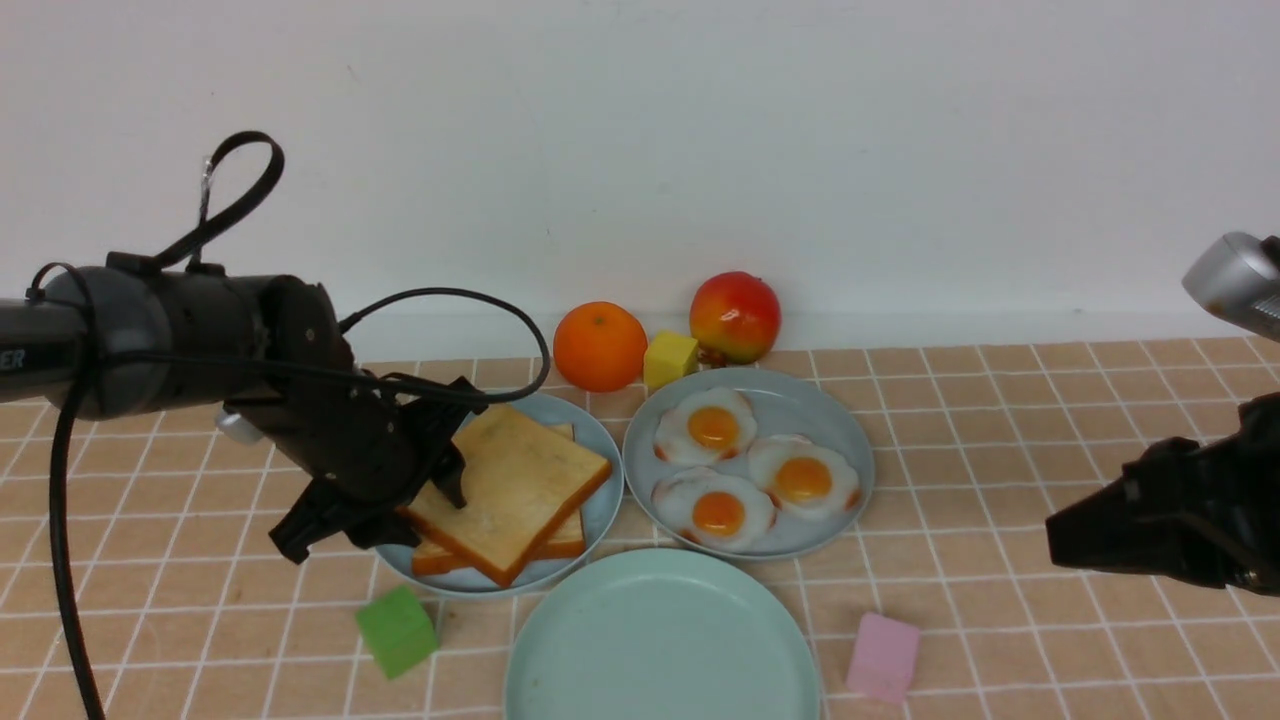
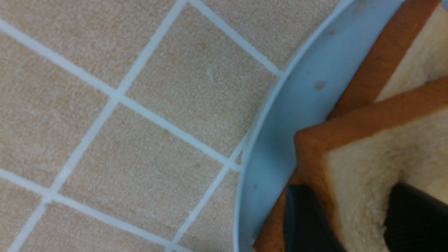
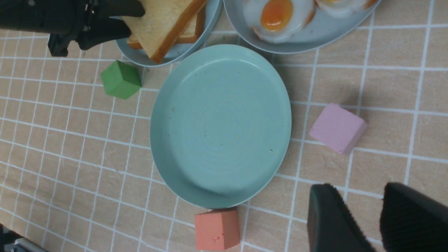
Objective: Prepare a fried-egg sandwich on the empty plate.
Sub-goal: Use the left arm to grab a slice of bread
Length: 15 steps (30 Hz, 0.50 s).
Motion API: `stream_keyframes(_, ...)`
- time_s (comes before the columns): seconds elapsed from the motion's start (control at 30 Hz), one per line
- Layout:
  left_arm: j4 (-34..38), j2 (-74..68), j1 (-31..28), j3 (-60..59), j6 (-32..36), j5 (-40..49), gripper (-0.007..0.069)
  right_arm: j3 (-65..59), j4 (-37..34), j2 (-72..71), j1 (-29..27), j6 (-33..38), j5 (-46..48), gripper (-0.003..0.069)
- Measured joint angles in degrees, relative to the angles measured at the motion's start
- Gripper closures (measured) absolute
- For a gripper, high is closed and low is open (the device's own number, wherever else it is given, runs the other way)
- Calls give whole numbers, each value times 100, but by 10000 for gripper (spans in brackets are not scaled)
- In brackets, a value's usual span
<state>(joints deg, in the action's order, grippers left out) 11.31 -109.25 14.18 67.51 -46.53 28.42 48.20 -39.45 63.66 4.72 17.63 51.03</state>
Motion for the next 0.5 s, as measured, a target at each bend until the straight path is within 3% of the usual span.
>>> stream_keyframes(0.17,7,0,0,0,108,0,400,0,0,0,0,0,0,418)
stream_keyframes(0.43,-63,83,0,28,121,43,423,0,0,0,0,0,0,418)
stream_keyframes(0.5,-149,151,0,28,121,15,482,0,0,0,0,0,0,418)
